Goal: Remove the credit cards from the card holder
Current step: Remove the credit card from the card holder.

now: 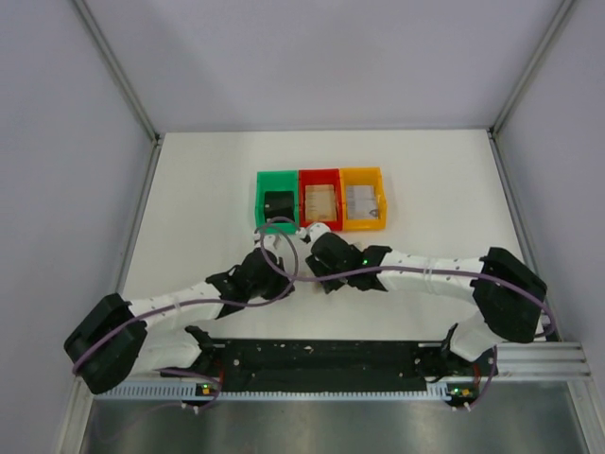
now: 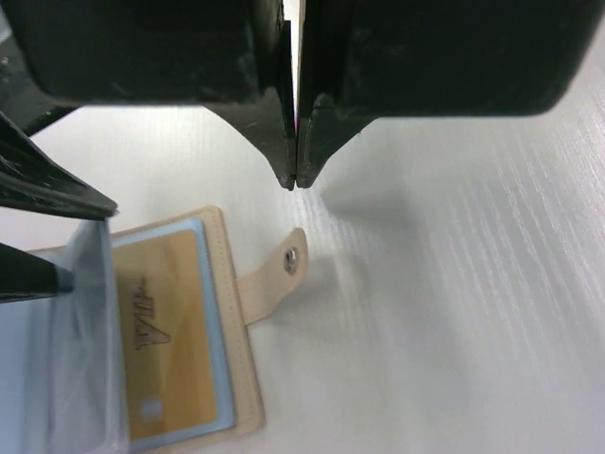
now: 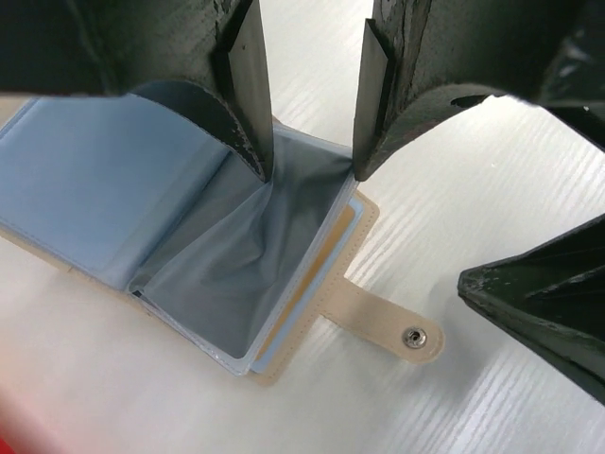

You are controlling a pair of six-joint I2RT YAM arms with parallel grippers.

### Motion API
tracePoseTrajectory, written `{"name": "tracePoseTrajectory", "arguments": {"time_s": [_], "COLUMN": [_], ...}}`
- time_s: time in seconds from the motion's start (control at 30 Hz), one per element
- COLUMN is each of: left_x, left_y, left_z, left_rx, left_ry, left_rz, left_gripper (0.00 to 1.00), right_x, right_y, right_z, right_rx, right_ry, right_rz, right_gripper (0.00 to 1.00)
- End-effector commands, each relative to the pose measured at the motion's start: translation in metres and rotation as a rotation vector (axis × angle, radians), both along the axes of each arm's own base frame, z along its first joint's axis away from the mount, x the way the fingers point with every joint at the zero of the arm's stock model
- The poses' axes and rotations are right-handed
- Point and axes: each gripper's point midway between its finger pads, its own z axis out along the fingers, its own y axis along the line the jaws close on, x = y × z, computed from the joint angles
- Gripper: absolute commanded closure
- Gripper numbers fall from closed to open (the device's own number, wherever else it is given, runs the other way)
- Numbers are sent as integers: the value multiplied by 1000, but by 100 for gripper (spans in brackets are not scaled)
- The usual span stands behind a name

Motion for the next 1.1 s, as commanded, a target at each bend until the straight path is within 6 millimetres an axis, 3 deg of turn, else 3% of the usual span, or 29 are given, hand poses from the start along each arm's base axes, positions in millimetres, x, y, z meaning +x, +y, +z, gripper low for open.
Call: {"name": "tracePoseTrajectory", "arguments": {"time_s": [0.0, 0.27, 0.5, 0.77, 1.07], "left_x": [6, 12, 20, 30, 43], "left_y": [-12, -32, -57, -89, -113], "left_z": [34, 92, 124, 122, 90], "left_rx": [-124, -286, -367, -394, -333], "left_ry": [-77, -163, -184, -139, -62], "left_rz": [-6, -31, -89, -160, -196], "left_gripper": [100, 100, 96, 85, 71], "right_x": [6, 5, 15, 22, 27], "right_y": [3, -5, -30, -55, -59], "right_z": [17, 12, 12, 9, 14], "right_rx": [179, 539, 774, 859, 759], "right_ry": [33, 194, 216, 190, 162], "right_rz": [-42, -165, -301, -438, -406], "right_gripper": [67, 66, 62, 60, 57]}}
